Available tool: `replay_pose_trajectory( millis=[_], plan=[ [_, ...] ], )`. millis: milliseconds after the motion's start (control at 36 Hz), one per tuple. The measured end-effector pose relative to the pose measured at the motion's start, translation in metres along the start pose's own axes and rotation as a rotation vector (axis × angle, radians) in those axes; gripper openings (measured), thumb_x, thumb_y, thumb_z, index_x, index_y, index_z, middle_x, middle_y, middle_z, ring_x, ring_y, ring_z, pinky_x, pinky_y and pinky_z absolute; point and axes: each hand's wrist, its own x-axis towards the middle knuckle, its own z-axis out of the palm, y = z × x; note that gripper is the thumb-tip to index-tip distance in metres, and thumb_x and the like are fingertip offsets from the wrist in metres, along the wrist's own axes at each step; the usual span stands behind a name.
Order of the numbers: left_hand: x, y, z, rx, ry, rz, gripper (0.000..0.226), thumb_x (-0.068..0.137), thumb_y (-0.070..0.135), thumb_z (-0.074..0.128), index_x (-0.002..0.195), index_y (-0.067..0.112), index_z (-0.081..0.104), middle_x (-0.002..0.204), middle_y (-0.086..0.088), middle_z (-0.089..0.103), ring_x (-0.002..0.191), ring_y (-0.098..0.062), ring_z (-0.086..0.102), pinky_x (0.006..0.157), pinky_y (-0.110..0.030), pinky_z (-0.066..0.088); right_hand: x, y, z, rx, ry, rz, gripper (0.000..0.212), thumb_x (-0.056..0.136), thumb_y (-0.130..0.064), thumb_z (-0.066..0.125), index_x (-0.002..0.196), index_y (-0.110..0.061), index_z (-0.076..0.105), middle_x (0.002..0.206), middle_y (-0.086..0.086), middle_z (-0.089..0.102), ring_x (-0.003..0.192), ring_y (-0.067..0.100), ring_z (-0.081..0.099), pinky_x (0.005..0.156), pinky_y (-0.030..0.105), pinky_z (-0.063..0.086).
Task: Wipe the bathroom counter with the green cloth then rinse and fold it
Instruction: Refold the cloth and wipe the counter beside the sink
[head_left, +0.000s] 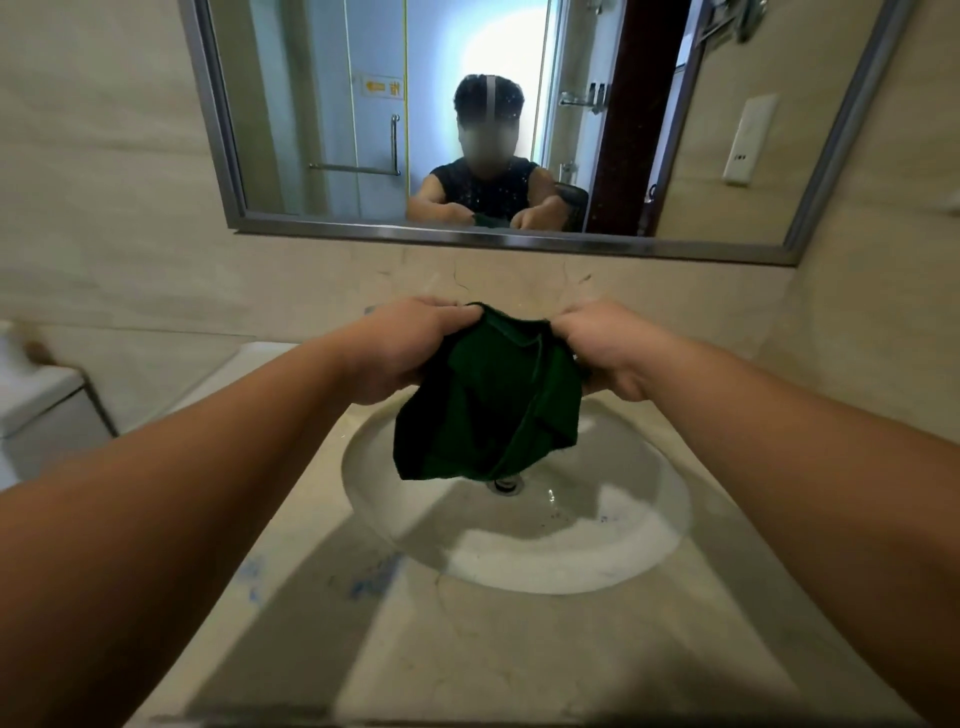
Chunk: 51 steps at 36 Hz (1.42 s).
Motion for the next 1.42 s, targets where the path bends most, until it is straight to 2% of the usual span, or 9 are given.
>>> replay_pose_trajectory(
  millis=[111,278,417,528,806,889,1056,1250,1417],
  plan=[
    [-0.006,0.013,0.010,-0.014,0.037,-0.061,0.033,0.106,0.036,0.060,0.111,0.006,0.073,0.094,-0.011,0.083,0.093,-0.026,0.079,0.087,-0.038,0.061,-0.010,0.003,-0.005,-0.223,-0.047,0.014,0.023,0.106,-0.009,0.047,0.120,-0.001,0.063,0.089,0.018,0.068,0.056,0.024,0.066,0.045,0.032,0.058],
    [-0.007,0.018,0.014,-0.027,0.081,-0.177,0.043,0.101,0.041,0.066,0.120,0.004,0.064,0.111,-0.020,0.076,0.103,-0.033,0.075,0.098,-0.047,0.060,-0.007,0.003,-0.013,-0.461,0.113,-0.206,0.016,0.099,-0.008,0.052,0.106,-0.013,0.065,0.099,0.017,0.073,0.079,0.030,0.077,0.077,0.049,0.066],
    [-0.010,0.021,0.018,-0.057,-0.031,-0.187,0.034,0.103,0.037,0.063,0.112,0.005,0.069,0.092,-0.011,0.075,0.085,-0.024,0.071,0.086,-0.040,0.057,-0.014,0.007,-0.005,-0.055,-0.254,-0.273,0.022,0.099,-0.024,0.068,0.117,-0.014,0.071,0.113,0.009,0.078,0.109,0.022,0.073,0.098,0.038,0.059],
    [-0.014,0.024,0.018,-0.113,-0.114,-0.180,0.039,0.104,0.032,0.058,0.126,0.000,0.067,0.118,-0.018,0.078,0.109,-0.032,0.075,0.100,-0.045,0.057,-0.012,0.020,0.009,-0.128,-0.410,-0.246,0.050,0.093,-0.042,0.075,0.136,-0.024,0.059,0.128,-0.002,0.070,0.120,0.013,0.065,0.106,0.035,0.050],
    [-0.012,0.021,0.004,0.017,-0.035,-0.101,0.029,0.097,0.014,0.074,0.119,0.002,0.061,0.112,-0.018,0.073,0.094,-0.025,0.078,0.071,-0.033,0.063,-0.007,0.030,0.016,-0.107,-0.245,-0.324,0.014,0.100,-0.027,0.070,0.110,-0.020,0.077,0.104,0.000,0.081,0.104,0.019,0.075,0.101,0.045,0.058],
    [-0.015,0.019,-0.002,-0.014,-0.140,-0.130,0.065,0.089,0.009,0.081,0.143,0.022,0.047,0.126,-0.014,0.067,0.108,-0.033,0.075,0.087,-0.039,0.065,-0.010,0.025,0.016,-0.084,-0.282,-0.288,0.015,0.100,-0.028,0.069,0.111,-0.021,0.076,0.103,0.007,0.081,0.101,0.026,0.077,0.096,0.049,0.060],
    [-0.027,0.012,-0.014,0.384,-0.201,-0.181,0.038,0.091,0.012,0.080,0.128,0.010,0.071,0.119,-0.011,0.079,0.114,-0.032,0.073,0.101,-0.043,0.060,-0.023,0.014,0.027,0.091,-0.375,-0.197,0.023,0.102,-0.026,0.066,0.119,-0.010,0.069,0.112,0.022,0.076,0.106,0.040,0.074,0.096,0.052,0.060],
    [-0.069,-0.004,-0.051,0.123,0.014,-0.187,0.029,0.091,0.005,0.068,0.119,0.000,0.070,0.108,-0.019,0.080,0.104,-0.034,0.076,0.087,-0.040,0.061,-0.035,0.011,0.039,0.011,-0.658,-0.106,0.036,0.099,-0.027,0.069,0.130,-0.009,0.068,0.122,0.017,0.076,0.112,0.030,0.073,0.092,0.042,0.059],
    [-0.124,-0.029,-0.085,-0.045,0.181,-0.212,0.037,0.090,0.004,0.065,0.126,-0.002,0.064,0.112,-0.028,0.076,0.099,-0.041,0.076,0.076,-0.042,0.063,-0.044,-0.004,0.082,0.059,-0.697,-0.161,0.042,0.096,-0.029,0.072,0.126,0.000,0.067,0.110,0.017,0.077,0.099,0.026,0.074,0.087,0.041,0.061]
  ],
)
